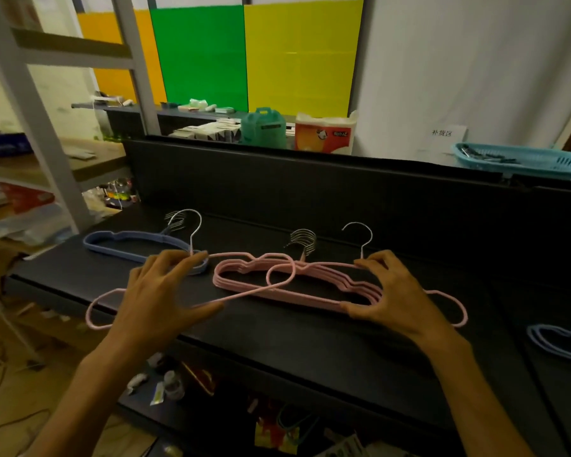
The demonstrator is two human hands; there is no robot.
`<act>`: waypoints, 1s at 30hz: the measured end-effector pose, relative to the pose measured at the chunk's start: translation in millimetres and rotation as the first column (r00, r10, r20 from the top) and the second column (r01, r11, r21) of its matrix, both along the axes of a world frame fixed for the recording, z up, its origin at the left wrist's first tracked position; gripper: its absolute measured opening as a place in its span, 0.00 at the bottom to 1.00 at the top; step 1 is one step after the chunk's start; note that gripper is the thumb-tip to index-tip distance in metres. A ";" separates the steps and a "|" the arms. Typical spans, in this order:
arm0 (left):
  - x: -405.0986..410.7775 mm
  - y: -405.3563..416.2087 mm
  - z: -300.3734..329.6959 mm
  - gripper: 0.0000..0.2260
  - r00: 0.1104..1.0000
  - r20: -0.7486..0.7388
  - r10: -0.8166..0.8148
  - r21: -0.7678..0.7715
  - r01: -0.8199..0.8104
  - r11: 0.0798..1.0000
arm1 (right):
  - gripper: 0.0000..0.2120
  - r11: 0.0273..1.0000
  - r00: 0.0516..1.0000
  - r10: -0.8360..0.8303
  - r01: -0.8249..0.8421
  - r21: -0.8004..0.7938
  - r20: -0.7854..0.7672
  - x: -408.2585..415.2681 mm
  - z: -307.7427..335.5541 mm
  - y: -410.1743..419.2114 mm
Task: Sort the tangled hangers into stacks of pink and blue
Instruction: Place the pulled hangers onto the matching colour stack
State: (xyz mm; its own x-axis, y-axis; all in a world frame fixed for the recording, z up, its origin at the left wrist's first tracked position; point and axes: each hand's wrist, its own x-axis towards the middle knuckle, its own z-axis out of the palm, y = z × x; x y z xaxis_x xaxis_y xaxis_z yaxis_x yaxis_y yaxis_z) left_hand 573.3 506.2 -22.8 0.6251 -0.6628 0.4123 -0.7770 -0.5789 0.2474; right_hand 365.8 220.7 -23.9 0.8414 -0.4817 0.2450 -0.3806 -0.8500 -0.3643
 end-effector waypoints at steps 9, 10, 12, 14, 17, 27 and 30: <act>64.7 -14.8 2.7 0.42 0.996 -0.007 -0.092 -0.021 0.092 0.996 | 0.43 0.999 0.997 -0.038 0.040 0.027 -0.064 48.3 -1.5 24.1; 71.8 -15.1 2.7 0.42 0.995 -0.014 -0.104 -0.017 0.103 0.994 | 0.42 0.999 0.997 -0.037 0.039 0.030 -0.069 55.0 -1.0 28.5; 84.9 -15.0 3.0 0.42 0.991 -0.013 -0.133 -0.012 0.133 0.991 | 0.42 0.999 0.996 -0.033 0.035 0.035 -0.079 67.8 -0.4 36.7; 96.4 -14.9 2.8 0.42 0.986 -0.016 -0.169 -0.010 0.168 0.986 | 0.40 0.998 0.996 -0.036 0.039 0.046 -0.079 78.8 -0.1 44.1; 109.4 -15.0 1.6 0.42 0.975 -0.041 -0.218 -0.028 0.217 0.976 | 0.39 0.997 0.995 -0.053 0.058 0.052 -0.081 91.5 -0.3 53.3; 119.7 -26.5 0.8 0.40 0.931 -0.126 -0.343 -0.030 0.342 0.939 | 0.38 0.987 0.984 -0.135 0.145 0.074 -0.116 93.3 -7.9 62.2; 119.6 -32.0 -1.2 0.42 0.924 -0.137 -0.357 -0.019 0.358 0.933 | 0.39 0.988 0.981 -0.141 0.148 0.045 -0.135 92.3 -7.3 62.4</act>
